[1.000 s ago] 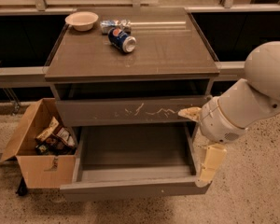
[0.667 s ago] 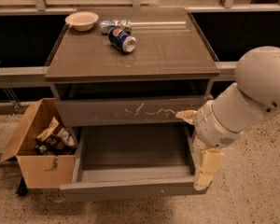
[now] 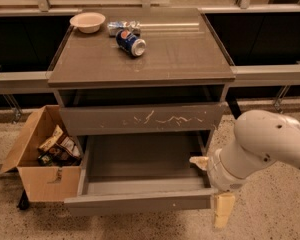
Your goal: Close middle drawer
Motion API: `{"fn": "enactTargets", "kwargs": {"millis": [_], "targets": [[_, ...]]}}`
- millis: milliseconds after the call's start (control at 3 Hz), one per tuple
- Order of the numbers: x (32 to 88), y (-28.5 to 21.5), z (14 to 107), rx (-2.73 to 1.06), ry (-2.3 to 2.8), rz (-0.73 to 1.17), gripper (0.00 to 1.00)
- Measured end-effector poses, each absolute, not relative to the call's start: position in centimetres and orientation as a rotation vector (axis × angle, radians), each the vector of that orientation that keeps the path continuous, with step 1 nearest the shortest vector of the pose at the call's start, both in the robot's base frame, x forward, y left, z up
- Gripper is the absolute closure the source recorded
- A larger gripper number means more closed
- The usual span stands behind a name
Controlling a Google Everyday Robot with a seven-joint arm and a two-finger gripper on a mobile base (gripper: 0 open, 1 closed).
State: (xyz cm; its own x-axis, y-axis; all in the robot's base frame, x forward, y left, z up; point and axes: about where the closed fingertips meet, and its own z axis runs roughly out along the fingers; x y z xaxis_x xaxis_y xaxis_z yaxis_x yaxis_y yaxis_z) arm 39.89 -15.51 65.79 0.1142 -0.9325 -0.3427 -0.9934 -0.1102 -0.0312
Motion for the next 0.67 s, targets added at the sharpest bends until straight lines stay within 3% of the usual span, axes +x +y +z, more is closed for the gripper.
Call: {"fn": "enactTargets", "kwargs": {"millis": [333, 667], "targets": [[39.1, -16.0, 59.7, -2.182, 1.903, 0.410, 0.18], [38.2, -16.4, 52.3, -2.183, 1.913, 0.499, 0.49]]}}
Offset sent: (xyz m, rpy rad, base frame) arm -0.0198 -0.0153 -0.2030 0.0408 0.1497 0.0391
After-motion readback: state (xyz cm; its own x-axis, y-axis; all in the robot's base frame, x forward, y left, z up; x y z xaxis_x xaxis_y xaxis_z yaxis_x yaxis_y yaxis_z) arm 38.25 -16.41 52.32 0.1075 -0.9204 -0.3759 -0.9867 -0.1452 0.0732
